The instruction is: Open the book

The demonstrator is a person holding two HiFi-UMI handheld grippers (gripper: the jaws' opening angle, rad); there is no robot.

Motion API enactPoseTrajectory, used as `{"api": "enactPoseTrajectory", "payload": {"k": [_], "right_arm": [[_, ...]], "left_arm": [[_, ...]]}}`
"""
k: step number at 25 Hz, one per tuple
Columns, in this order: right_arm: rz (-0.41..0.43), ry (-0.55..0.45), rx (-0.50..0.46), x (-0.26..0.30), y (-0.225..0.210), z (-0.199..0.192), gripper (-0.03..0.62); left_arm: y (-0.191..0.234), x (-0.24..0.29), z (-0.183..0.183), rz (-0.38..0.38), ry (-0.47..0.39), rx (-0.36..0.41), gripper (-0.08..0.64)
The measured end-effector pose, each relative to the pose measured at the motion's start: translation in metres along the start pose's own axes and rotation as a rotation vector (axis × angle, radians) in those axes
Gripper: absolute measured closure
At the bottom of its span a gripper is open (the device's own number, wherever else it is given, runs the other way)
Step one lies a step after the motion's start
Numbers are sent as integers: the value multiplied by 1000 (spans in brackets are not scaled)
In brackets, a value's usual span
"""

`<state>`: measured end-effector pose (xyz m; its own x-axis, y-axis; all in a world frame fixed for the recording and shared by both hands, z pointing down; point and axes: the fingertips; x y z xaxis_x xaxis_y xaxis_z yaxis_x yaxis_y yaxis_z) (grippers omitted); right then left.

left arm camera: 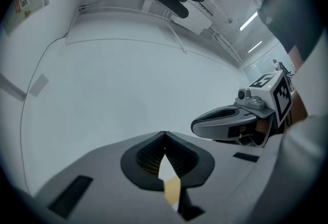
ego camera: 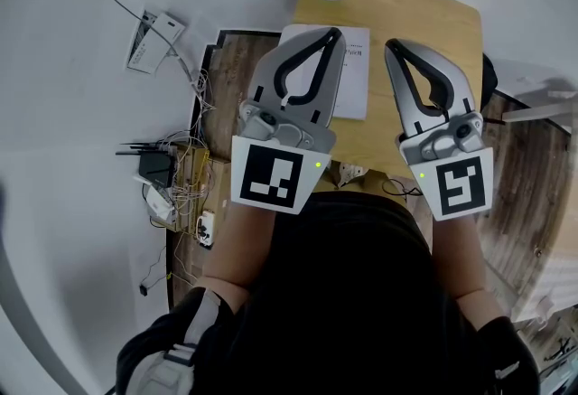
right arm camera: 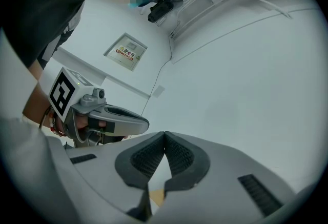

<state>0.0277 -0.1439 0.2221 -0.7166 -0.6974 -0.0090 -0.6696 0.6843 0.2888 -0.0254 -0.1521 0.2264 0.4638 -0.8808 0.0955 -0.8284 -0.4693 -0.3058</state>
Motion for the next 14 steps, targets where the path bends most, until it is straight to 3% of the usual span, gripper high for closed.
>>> {"api": "enactPoseTrajectory", "payload": {"k": [14], "right_arm": [[13,3,-5,4,5,0,563]], "left_arm": [[1,-1,-2,-1,5,-1,549]]}}
Point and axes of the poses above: the fingertips, and each gripper's own axes: x forward along the fingers, y to its left, z out of its top, and after that the axes turned 8 degrees about y, right-handed
